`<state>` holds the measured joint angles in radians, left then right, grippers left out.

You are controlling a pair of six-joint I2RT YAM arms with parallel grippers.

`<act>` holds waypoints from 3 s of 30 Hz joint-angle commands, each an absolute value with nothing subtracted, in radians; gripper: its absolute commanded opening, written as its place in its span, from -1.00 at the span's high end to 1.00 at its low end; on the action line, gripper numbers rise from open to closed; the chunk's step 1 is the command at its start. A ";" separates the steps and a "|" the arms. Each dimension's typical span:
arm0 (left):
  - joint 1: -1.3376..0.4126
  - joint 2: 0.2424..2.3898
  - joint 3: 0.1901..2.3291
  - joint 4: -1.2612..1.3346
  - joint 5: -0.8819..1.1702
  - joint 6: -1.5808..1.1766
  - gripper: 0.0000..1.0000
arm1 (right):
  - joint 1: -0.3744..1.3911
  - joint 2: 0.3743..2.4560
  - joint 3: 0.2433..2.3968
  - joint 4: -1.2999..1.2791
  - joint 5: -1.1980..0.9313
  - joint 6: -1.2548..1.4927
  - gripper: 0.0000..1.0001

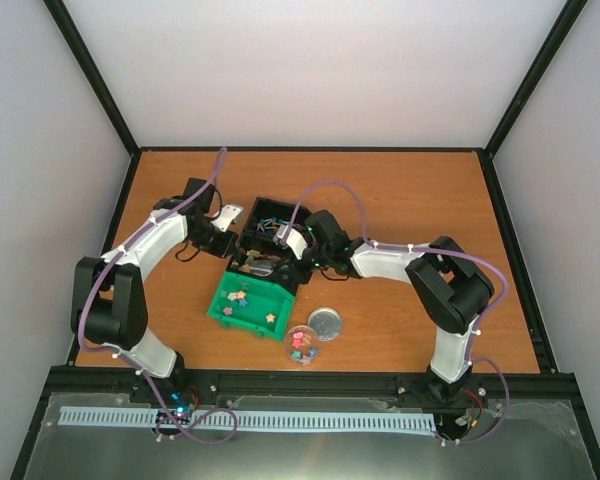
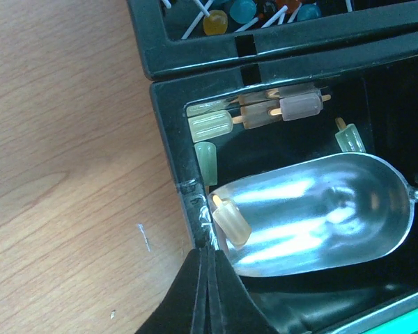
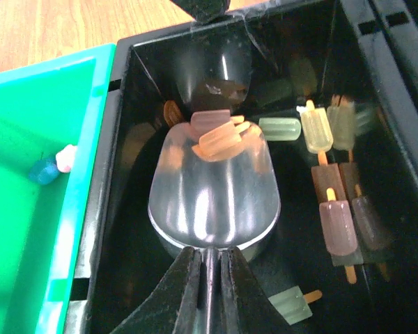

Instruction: Pack the candies

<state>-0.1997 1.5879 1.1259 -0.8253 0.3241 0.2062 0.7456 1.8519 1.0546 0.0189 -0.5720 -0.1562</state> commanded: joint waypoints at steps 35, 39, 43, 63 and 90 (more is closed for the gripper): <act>-0.202 1.661 1.128 -0.904 0.356 0.216 0.98 | 0.579 1.809 0.592 1.071 -0.770 -0.014 0.95; -0.201 1.665 1.124 -0.905 0.354 0.214 0.98 | 0.559 1.774 0.584 1.079 -0.794 -0.020 0.95; -0.201 1.672 1.131 -0.909 0.357 0.215 0.99 | 0.547 1.732 0.566 1.096 -0.817 -0.050 0.94; -0.196 1.680 1.123 -0.907 0.368 0.224 0.99 | 0.376 1.359 0.857 -0.624 -1.158 -1.068 0.95; -0.196 1.655 1.131 -0.905 0.402 0.221 0.99 | 0.464 1.112 0.899 -1.073 -0.775 -1.404 0.95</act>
